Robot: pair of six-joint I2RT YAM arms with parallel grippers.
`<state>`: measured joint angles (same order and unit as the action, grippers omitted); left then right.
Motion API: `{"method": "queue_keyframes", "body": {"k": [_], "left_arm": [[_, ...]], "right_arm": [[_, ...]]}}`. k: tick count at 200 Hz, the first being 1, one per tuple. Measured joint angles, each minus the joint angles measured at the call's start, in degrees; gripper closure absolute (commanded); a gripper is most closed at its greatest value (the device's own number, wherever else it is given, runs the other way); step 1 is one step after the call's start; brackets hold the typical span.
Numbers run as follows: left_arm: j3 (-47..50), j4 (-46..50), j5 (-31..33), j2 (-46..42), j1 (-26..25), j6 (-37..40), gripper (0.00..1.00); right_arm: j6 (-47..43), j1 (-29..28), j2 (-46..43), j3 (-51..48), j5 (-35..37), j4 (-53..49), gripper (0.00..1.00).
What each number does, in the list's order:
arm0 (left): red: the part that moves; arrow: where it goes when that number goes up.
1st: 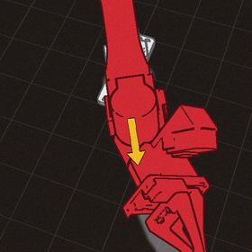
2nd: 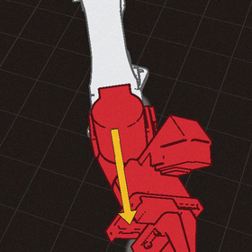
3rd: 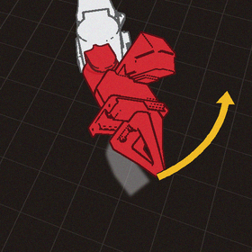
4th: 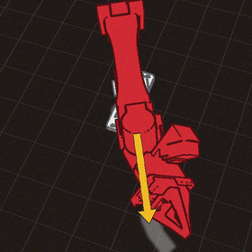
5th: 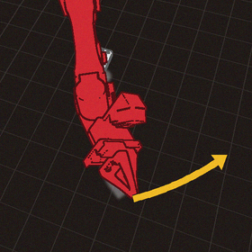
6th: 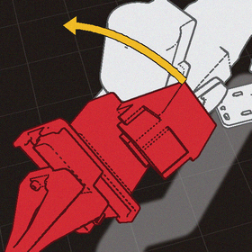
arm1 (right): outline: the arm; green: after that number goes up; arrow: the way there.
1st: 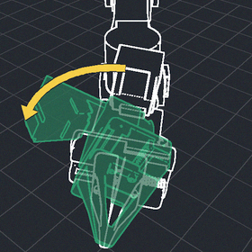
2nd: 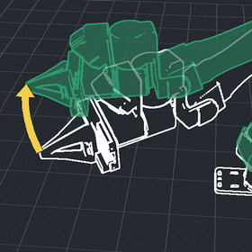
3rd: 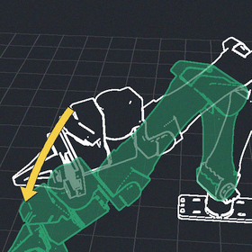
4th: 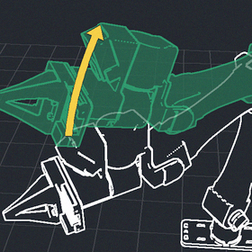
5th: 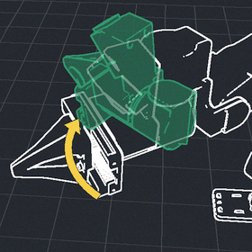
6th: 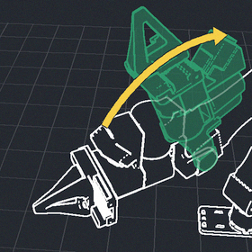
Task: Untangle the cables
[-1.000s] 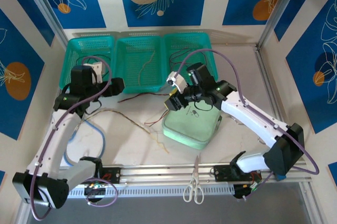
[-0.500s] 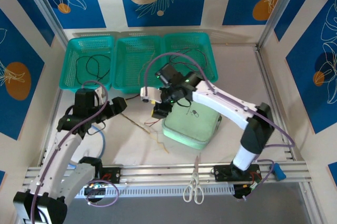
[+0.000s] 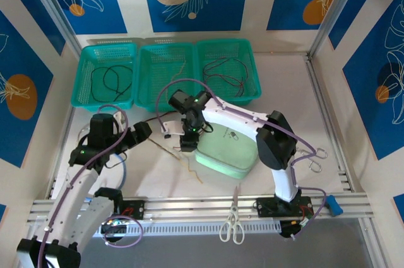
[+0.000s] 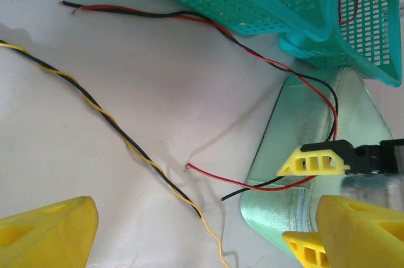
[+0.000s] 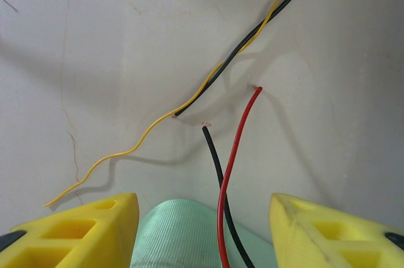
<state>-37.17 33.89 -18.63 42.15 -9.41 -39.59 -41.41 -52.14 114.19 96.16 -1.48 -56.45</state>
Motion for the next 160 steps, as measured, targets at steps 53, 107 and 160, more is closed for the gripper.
{"method": "queue_keyframes", "body": {"k": [53,107,160], "left_arm": [[0.2,0.02,0.04,-1.22,0.0,-0.63,0.12],[0.15,0.44,0.22,-1.22,0.0,-0.61,0.12],[-0.39,1.57,0.28,-1.22,0.0,-0.52,0.13]], "right_arm": [[-0.2,0.79,5.6,1.73,-0.44,-1.77,0.49],[-0.42,0.81,8.24,3.82,-0.44,-3.26,0.68],[-0.46,0.74,9.7,5.66,-0.5,-4.46,0.85]]}}
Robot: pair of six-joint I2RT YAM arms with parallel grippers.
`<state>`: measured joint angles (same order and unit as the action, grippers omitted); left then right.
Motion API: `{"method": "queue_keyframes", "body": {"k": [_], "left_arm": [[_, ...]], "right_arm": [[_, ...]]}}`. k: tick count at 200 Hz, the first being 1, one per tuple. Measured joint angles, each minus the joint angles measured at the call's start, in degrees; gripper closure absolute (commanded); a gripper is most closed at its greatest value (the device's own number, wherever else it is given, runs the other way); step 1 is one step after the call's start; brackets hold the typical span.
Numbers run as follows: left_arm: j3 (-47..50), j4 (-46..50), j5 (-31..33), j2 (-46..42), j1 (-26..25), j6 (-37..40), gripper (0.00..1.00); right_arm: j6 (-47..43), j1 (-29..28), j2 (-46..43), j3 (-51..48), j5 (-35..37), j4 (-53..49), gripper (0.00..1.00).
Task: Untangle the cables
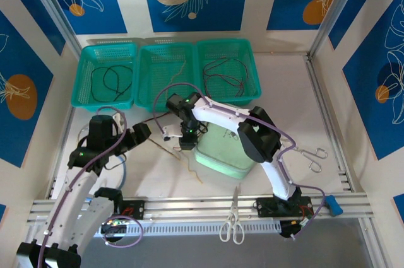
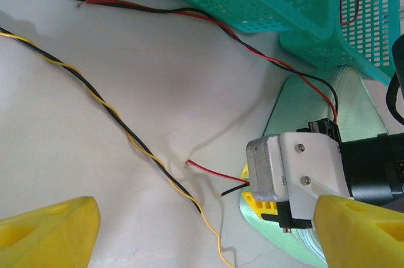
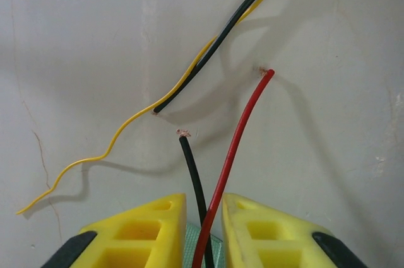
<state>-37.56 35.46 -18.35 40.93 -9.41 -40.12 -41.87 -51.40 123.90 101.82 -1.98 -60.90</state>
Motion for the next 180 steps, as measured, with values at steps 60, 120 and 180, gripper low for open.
{"method": "queue_keyframes", "body": {"k": [60,120,180], "left_arm": [[-1.66,1.22,0.61,-0.07,0.0,0.13,0.13],[-4.35,3.41,0.83,-0.02,0.0,1.51,0.12],[-25.35,9.14,2.47,5.33,0.02,10.69,0.15]], "right_arm": [[0.02,-0.24,1.73,1.31,-0.15,-0.72,1.0],[0.76,0.2,1.31,1.79,-1.25,-0.07,1.0],[5.33,4.31,-9.84,1.55,-7.54,5.77,1.0]]}}
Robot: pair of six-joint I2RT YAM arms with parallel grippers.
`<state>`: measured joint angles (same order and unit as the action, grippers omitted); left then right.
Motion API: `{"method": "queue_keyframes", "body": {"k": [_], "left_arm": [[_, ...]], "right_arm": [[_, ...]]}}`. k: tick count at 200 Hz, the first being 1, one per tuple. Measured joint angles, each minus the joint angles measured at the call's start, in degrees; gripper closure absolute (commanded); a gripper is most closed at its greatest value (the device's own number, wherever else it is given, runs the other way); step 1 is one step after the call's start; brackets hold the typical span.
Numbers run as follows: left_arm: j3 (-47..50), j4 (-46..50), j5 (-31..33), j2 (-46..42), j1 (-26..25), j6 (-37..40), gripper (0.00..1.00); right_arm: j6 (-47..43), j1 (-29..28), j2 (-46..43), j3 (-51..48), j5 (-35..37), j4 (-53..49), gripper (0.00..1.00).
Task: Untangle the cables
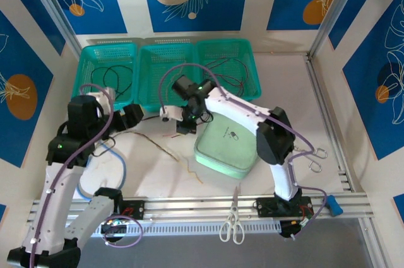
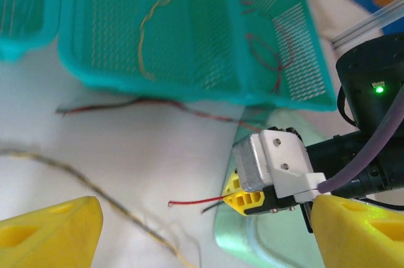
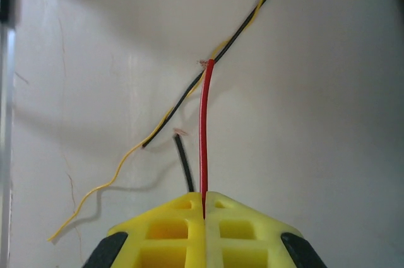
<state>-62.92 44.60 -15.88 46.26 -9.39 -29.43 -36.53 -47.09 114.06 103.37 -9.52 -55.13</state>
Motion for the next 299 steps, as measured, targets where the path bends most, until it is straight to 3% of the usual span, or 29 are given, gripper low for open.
{"method": "queue_keyframes", "body": {"k": [57,108,140,181,230,299], "left_arm": [[-8.33,-0.39,-3.15,4.02,0.04,4.59,0.16],[-11.76,-2.54,-7.3,5.86,0.04,5.6,0.18],[-4.76,-5.64,-9.64,3.58,0.04,5.42,0.25],[15.72,-12.94,-12.59,-0.55,-0.96,2.75,0.3],[29.03,-23.45,-11.41,-4.81,-7.41,-2.25,0.24],[30.38,-39.23,-4.52,7.08,-23.87,-1.44,0.17]], "right_arm": [[13.81,4.52,-13.53,-13.05,-9.16,18.88,1.0],[27.93,6.91,-17.31,-19.56,-13.73,35.41,1.0],[35.93,10.12,-20.52,-19.78,-15.93,43.76,1.0],[43.36,13.44,-23.12,-20.85,-18.47,51.34,1.0],[50.58,14.34,-23.1,-22.29,-19.23,56.48,1.0],[54.42,14.32,-22.75,-20.35,-19.47,58.47,1.0]]}}
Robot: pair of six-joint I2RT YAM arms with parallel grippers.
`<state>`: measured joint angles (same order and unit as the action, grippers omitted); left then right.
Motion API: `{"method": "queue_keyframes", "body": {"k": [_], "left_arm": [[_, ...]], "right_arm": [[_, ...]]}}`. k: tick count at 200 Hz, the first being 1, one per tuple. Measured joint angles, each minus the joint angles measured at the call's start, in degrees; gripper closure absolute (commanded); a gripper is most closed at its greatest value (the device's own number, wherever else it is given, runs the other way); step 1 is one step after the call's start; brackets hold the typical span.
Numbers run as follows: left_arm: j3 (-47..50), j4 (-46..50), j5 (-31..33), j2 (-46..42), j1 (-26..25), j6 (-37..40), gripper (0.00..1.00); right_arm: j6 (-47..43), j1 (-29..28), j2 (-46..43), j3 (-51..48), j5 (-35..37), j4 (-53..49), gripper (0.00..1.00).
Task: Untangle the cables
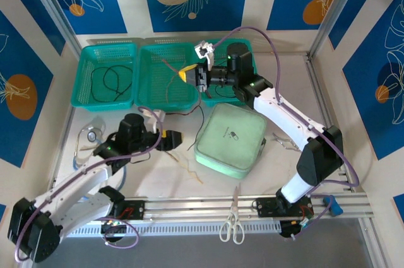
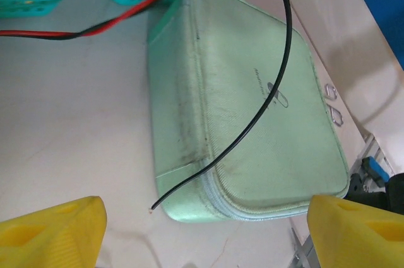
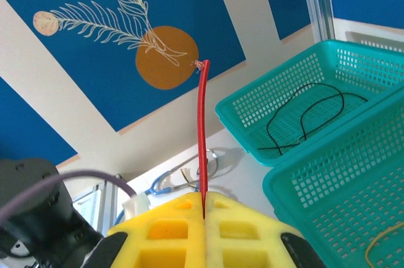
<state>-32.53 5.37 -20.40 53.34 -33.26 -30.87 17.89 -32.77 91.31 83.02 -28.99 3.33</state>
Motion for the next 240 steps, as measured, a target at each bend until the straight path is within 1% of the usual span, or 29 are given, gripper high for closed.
{"method": "queue_keyframes", "body": {"k": [20,61,70,85,94,100,105,116,123,152,178,205,240], "left_arm": [[-0.46,-4.13,0.55,5.29,-2.6,0.74,0.18],[-5.49,-9.18,2.8,17.22,-6.69,2.01,0.26],[-6.01,-10.95,2.91,18.95,-7.17,2.27,0.28],[-6.82,-13.38,2.86,21.44,-8.07,2.27,0.35],[-7.48,-14.43,2.71,22.82,-8.52,1.77,0.42],[-7.93,-15.26,2.62,23.76,-8.83,1.49,0.49],[-8.35,-15.45,2.54,24.28,-9.03,1.73,0.58],[-9.22,-15.69,2.64,25.18,-9.29,1.03,0.86],[-9.64,-15.69,2.91,25.4,-9.42,0.85,1.0],[-11.41,-12.68,5.35,24.57,-9.57,1.2,1.0],[-15.37,-3.56,8.11,20.7,-9.62,3.19,1.0],[-21.22,6.27,10.49,14.47,-9.64,6.43,1.0],[-25.99,15.63,10.8,7.72,-9.64,8.26,1.0]], "right_arm": [[0.39,0.0,0.02,0.7,-0.02,0.09,1.0],[0.63,0.02,0.02,1.03,-0.24,0.07,1.0],[0.63,0.02,0.02,1.05,-0.44,0.07,1.0],[0.63,0.15,0.02,1.09,-0.66,0.02,1.0],[0.63,0.2,0.0,1.11,-0.83,0.0,1.0],[0.61,0.24,0.0,1.14,-0.9,-0.02,1.0],[0.63,0.28,0.0,1.16,-1.01,-0.11,1.0],[0.61,0.44,0.0,1.2,-1.07,-0.22,1.0],[0.61,0.52,0.0,1.25,-1.09,-0.33,1.0],[0.63,1.11,-0.11,1.25,-1.05,-0.37,1.0],[0.66,1.73,-1.53,0.98,0.13,-0.2,1.0],[1.09,2.75,-5.9,-1.29,3.13,1.09,1.0],[3.48,6.03,-10.99,-4.44,5.9,5.14,1.0]]}}
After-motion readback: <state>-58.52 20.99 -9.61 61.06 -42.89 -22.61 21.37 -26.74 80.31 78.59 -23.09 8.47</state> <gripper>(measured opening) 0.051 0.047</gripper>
